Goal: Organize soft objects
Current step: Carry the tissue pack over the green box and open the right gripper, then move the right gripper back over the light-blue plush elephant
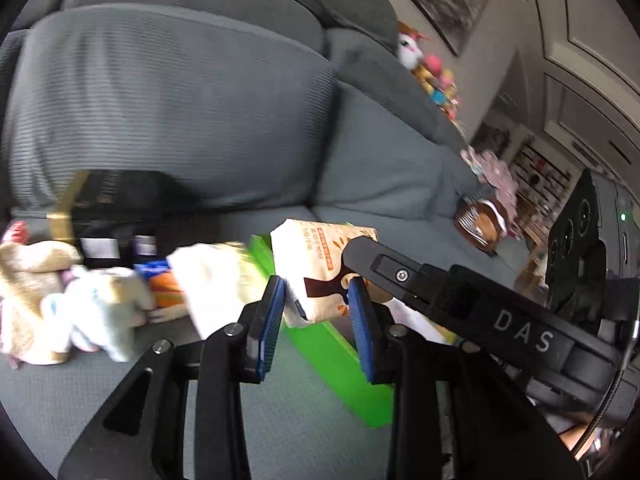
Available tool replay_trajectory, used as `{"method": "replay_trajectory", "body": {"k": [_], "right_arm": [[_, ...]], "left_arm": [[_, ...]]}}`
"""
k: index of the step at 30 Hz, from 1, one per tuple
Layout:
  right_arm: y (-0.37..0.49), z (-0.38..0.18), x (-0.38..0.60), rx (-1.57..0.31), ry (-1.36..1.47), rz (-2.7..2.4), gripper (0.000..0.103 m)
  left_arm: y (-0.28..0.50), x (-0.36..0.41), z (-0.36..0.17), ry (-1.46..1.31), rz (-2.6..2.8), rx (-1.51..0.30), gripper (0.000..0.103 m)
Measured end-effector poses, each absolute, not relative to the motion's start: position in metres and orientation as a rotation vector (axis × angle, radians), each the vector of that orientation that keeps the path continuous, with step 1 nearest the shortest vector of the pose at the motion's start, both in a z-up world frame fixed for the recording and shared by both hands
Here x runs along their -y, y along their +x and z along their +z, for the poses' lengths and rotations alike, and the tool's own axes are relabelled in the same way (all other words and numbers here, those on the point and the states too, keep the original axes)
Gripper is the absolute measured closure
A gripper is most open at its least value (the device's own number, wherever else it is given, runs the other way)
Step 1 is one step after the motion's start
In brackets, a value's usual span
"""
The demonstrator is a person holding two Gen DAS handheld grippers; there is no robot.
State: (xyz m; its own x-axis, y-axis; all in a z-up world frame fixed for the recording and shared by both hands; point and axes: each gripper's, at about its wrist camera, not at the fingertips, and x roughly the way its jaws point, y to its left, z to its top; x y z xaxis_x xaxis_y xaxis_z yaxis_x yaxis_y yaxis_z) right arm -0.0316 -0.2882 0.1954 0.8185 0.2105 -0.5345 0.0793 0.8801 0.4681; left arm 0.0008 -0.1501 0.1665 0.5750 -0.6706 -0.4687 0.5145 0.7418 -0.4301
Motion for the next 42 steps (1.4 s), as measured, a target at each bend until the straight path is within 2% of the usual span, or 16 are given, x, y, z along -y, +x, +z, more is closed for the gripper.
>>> {"method": "replay_trajectory", "body": {"k": [11,20,23,25,28,30,33,36,39,42], "right_arm": [[-0.052,0.169,0.371,-0.612,0.692,-0.115,0.054],[-0.058,0.144,0.407,-0.667,0.773,-0.232,0.054],[-0.060,0.139,0.413,-0.679,0.784,-0.267,0.054],[-0.064,0.138,0.417,-0.670,0.798,-0.275,0.054],[-0.068,0.144,0.416,-0.645,0.788,-0.314,0.052],[-0.070,0.151,0.412,-0.609,0.750,-0.340,0.033],[-0.075,0.166,0.399,-0.519,0.709,-0.298,0.018],[-0.075,0.178,0.385,-0.468,0.688,-0.239,0.013],[-0.069,0.187,0.370,-0.451,0.665,-0.186,0.007],[-0.062,0.194,0.354,-0.449,0.642,-0.135,0.007]], "left_arm": [[0.008,0.235,0.146,-0.187,-0.815,-0.749,0.073],[0.010,0.267,0.125,-0.187,-0.860,-0.846,0.073],[0.006,0.272,0.122,-0.170,-0.875,-0.871,0.063],[0.005,0.272,0.122,-0.169,-0.887,-0.873,0.044],[0.003,0.264,0.126,-0.171,-0.864,-0.866,0.034],[0.002,0.256,0.128,-0.185,-0.841,-0.861,0.029],[0.000,0.233,0.135,-0.207,-0.795,-0.843,0.020],[-0.004,0.204,0.142,-0.217,-0.742,-0.814,0.020],[-0.012,0.163,0.149,-0.226,-0.624,-0.778,0.014],[-0.021,0.128,0.151,-0.244,-0.519,-0.751,0.008]]}}
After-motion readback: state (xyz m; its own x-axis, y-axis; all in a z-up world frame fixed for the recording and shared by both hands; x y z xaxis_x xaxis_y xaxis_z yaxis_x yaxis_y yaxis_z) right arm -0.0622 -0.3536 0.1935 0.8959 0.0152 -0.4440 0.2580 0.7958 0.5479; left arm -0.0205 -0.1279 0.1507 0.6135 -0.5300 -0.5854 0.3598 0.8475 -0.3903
